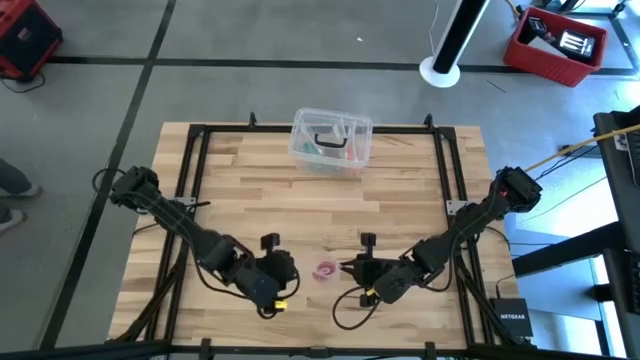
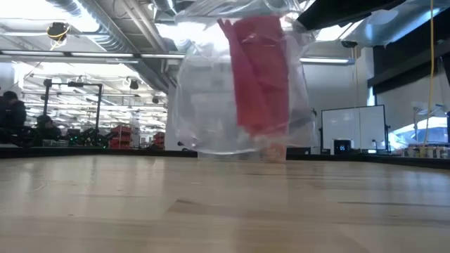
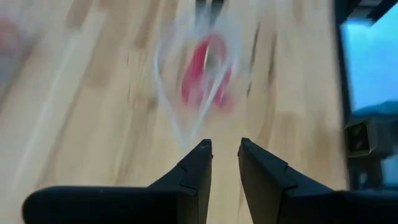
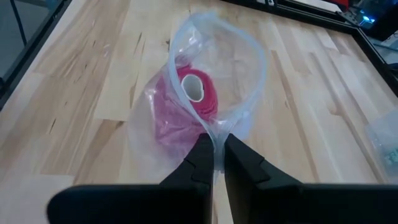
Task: Roll bandage
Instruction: Close the transparent zip bag
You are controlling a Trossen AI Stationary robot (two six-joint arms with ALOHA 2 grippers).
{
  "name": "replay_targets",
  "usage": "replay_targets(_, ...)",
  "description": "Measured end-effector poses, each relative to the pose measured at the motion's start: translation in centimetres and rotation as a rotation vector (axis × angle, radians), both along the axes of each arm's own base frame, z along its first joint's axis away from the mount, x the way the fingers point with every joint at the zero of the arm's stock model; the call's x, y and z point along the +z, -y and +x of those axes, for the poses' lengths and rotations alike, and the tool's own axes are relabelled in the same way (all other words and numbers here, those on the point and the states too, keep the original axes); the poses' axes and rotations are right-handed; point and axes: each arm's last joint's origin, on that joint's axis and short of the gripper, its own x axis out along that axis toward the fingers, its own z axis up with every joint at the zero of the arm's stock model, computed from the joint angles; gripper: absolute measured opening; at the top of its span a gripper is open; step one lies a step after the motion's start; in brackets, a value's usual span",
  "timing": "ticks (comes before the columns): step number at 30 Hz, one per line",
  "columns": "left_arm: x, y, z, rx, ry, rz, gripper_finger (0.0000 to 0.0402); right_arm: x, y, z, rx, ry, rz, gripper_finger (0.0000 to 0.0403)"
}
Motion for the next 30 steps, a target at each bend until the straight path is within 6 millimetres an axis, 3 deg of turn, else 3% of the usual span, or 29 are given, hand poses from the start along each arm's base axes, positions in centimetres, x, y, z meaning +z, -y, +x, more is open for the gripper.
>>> replay_targets(4, -1.7, 0.6, -1.0, 0.037, -0.051, -0.016, 0.0072, 0.0, 0.0, 0.0, 0.000, -0.001, 0.000, 0.0022)
replay_targets(12, -4.4, 0.8, -1.7, 0.120, 0.026, 0.049, 0.0072, 0.0, 0.0, 0.0, 0.006, -0.004, 0.008, 0.0025)
replay_targets(26, -4.9, -0.6, 0.2, 0.130, 0.152, 0.069, 0.0072, 0.0, 0.0, 0.0, 0.006, -0.006, 0.007, 0.0027)
replay_targets(30, -5.0, -0.9, 0.2, 0.142, 0.141, 0.087, 0.0042, 0.0, 0.0, 0.0, 0.008, -0.006, 0.005, 0.0028)
